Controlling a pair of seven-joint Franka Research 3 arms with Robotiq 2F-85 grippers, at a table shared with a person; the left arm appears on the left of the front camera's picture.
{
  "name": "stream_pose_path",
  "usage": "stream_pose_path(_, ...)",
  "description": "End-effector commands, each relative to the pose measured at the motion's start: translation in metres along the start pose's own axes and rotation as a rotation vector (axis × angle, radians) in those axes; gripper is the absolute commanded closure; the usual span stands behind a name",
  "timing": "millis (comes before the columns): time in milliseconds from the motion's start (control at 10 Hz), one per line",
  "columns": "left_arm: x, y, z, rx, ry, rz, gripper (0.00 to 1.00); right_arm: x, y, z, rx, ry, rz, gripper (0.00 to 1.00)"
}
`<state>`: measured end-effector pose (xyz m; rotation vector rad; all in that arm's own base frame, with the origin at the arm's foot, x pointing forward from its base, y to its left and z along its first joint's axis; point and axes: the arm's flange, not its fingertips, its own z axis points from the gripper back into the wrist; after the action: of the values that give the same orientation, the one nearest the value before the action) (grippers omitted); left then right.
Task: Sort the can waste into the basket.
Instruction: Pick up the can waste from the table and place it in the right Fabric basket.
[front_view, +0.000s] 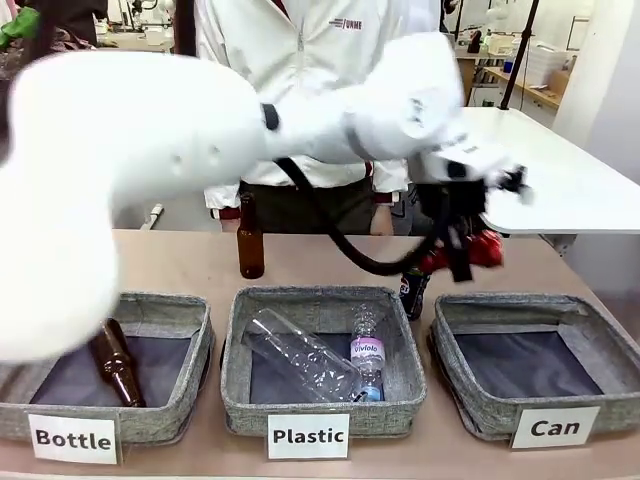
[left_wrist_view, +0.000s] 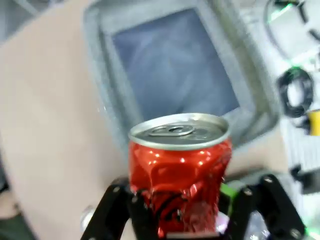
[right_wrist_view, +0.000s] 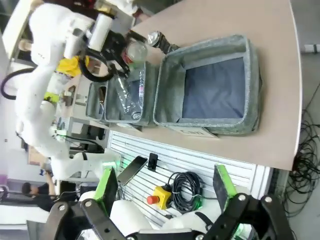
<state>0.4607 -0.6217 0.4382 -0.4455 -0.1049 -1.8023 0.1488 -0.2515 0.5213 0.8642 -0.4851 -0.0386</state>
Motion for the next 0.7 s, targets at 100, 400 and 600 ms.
stream_pose_path(100, 0.098, 0.034, -0.015, -0.017, 0.080, -0.008, 1.00, 0.001, 0.011, -0.003, -0.002, 0.000, 0.000, 0.00)
stream_pose_path(400, 0.054, -0.036, -0.047, -0.048, 0.064, -0.020, 1.00, 0.001, 0.011, -0.003, -0.002, 0.000, 0.000, 0.00)
stream_pose_path(600, 0.054, -0.036, -0.047, -0.048, 0.064, -0.020, 1.00, 0.001, 0.011, -0.003, -0.002, 0.000, 0.000, 0.00)
